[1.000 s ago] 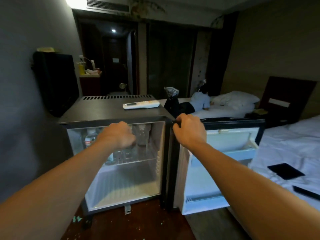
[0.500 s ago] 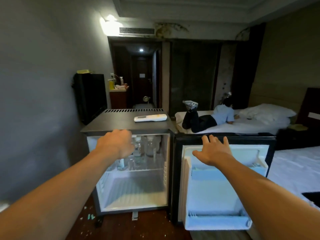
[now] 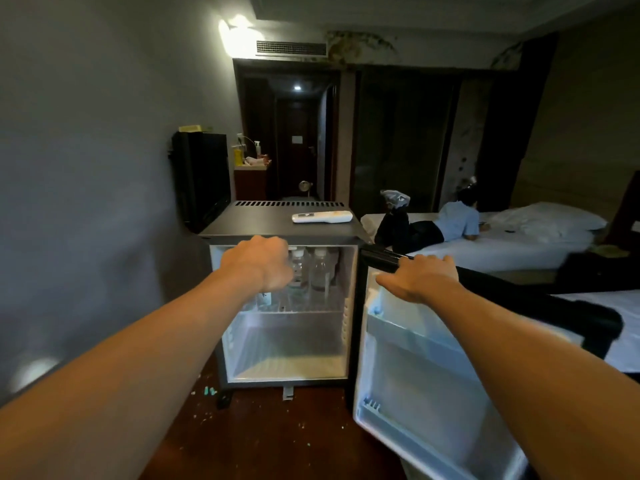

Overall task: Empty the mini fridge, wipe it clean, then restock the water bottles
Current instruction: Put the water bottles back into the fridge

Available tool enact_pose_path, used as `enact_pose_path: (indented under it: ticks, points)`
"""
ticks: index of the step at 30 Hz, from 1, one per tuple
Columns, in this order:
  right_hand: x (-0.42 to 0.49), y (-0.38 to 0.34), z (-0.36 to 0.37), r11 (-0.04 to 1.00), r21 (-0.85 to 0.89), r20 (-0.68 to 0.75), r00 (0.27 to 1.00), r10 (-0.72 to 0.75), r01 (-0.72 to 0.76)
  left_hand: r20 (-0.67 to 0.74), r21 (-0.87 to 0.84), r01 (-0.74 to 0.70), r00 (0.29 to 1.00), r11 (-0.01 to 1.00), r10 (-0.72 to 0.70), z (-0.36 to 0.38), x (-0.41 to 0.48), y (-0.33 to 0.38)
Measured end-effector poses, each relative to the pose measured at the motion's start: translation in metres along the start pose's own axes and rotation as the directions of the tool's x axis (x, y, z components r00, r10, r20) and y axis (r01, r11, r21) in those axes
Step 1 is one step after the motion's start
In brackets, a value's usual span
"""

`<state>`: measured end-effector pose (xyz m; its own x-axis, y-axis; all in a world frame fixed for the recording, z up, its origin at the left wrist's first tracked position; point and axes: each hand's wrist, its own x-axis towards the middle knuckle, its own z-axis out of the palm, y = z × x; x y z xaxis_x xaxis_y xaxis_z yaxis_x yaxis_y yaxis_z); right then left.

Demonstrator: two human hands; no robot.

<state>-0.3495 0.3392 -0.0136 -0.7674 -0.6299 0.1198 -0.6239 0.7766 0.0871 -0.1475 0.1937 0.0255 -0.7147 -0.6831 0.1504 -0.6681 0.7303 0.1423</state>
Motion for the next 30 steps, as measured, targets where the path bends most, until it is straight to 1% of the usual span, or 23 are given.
enact_pose_path:
  ticks: [2,5,7,9,11,13,17,18,19,20,21,23,26,30]
  points:
    - [-0.006,-0.011,-0.010,1.000,0.023,0.026,1.000,-0.017,0.016,-0.001,-0.015,-0.012,1.000,1.000,0.012,-0.003,-0.005,-0.012]
    - [-0.006,-0.031,-0.021,0.991,0.131,0.112,0.993,-0.023,0.008,0.015,-0.003,-0.013,1.000,1.000,0.013,-0.007,-0.013,-0.032]
    - [-0.005,-0.047,-0.027,0.976,0.213,0.149,0.987,-0.067,0.034,0.015,-0.004,-0.002,1.000,1.000,0.002,-0.010,-0.019,-0.046]
    - [-0.007,-0.065,-0.032,0.945,0.321,0.188,0.973,-0.134,0.068,0.002,-0.015,0.009,1.000,1.000,-0.009,-0.014,-0.023,-0.059]
    - [-0.007,-0.086,-0.033,0.891,0.446,0.236,0.949,-0.207,0.083,-0.014,-0.026,0.024,1.000,0.999,-0.024,-0.019,-0.027,-0.072]
    - [-0.003,-0.106,-0.031,0.845,0.526,0.246,0.934,-0.260,0.096,-0.031,-0.040,0.045,0.998,0.998,-0.046,-0.024,-0.029,-0.087]
    - [0.016,-0.136,-0.017,0.790,0.611,0.247,0.938,-0.242,0.043,-0.070,-0.067,0.104,0.992,0.992,-0.109,-0.031,-0.031,-0.115]
    - [0.015,-0.142,-0.016,0.798,0.600,0.226,0.945,-0.235,0.054,-0.077,-0.067,0.121,0.989,0.990,-0.126,-0.031,-0.030,-0.121]
    - [0.016,-0.147,-0.014,0.826,0.555,0.193,0.952,-0.237,0.093,-0.086,-0.065,0.140,0.986,0.988,-0.146,-0.029,-0.029,-0.127]
    - [0.019,-0.152,-0.010,0.869,0.475,0.165,0.956,-0.244,0.140,-0.094,-0.061,0.162,0.982,0.985,-0.167,-0.028,-0.027,-0.133]
    - [0.021,-0.156,-0.007,0.900,0.378,0.129,0.951,-0.282,0.216,-0.101,-0.054,0.185,0.977,0.981,-0.190,-0.025,-0.023,-0.138]
    - [0.028,-0.171,0.006,0.921,0.236,0.094,0.936,-0.340,0.311,-0.112,-0.032,0.233,0.965,0.972,-0.236,-0.020,-0.015,-0.148]
    - [0.037,-0.192,0.020,0.931,0.162,0.035,0.941,-0.336,0.327,-0.099,0.006,0.290,0.953,0.957,-0.288,-0.013,0.003,-0.156]
    - [0.060,-0.211,0.036,0.932,0.021,-0.088,0.929,-0.360,0.363,-0.089,0.034,0.304,0.950,0.952,-0.300,-0.005,0.029,-0.162]
